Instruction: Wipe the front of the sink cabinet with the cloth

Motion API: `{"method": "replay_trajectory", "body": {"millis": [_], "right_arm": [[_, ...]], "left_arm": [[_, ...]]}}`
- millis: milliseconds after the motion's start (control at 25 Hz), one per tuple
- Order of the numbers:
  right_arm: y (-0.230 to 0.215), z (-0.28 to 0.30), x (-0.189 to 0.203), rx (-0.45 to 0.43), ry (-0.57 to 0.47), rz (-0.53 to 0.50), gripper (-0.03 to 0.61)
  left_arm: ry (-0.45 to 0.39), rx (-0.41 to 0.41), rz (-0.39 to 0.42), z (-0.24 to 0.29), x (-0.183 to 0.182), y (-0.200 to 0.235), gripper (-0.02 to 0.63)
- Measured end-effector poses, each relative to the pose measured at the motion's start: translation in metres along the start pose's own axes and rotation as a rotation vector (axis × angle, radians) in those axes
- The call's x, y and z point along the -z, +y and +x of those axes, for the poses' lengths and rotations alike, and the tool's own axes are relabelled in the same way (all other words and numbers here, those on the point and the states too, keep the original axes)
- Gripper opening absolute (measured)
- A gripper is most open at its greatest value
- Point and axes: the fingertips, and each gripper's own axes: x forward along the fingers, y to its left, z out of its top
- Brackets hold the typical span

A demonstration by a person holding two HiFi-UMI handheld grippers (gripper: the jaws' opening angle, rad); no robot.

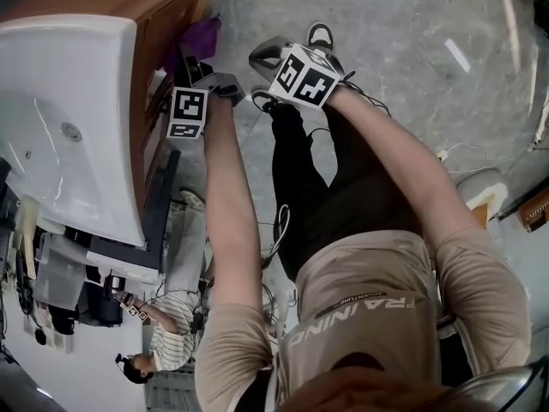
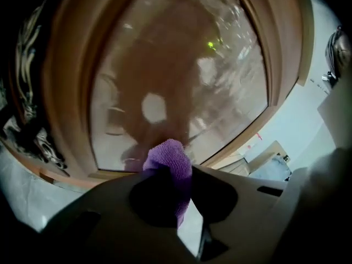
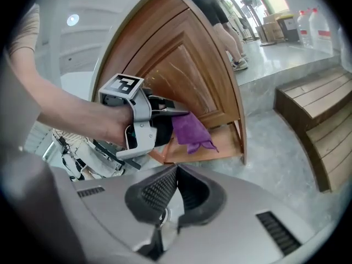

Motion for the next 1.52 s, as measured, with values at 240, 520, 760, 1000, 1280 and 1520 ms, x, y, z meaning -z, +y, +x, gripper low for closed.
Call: {"method": "replay_trajectory", "body": {"millis": [240,520,760,1000,1280,1520], "right_arm": [[-0.035,-0.02,-0.006,0.024,-0.008,0.032,0.012],[-0.06,-0.042,-0.014,0.043,-0.034,0.045,0.012],[-0.073,-0.056,-0.009,0.053,-0.049,0.058,0.012],[-0.078,-0.069,-0.003,0.063,-0.051,0.07,0.012],[-0.071,-0.083,-0.003,0.084,-0.053,0.066,0.012],[-0.064,-0.11,-0.012,0.158,-0.061,0.071,0.012]], "left_arm": [[0.002,0.031,0.027,0.026,-0.003,-0.043,0.04],[0.006,0.047,-0.011,0.047,0.0,-0.072,0.038],[0.013,0.04,-0.035,0.055,0.008,-0.082,0.04],[0.027,0.1,-0.006,0.067,0.007,-0.11,0.04],[0.045,0.202,0.015,0.054,0.009,-0.16,0.039],[0.088,0.306,0.142,0.013,0.009,-0.205,0.04]]}}
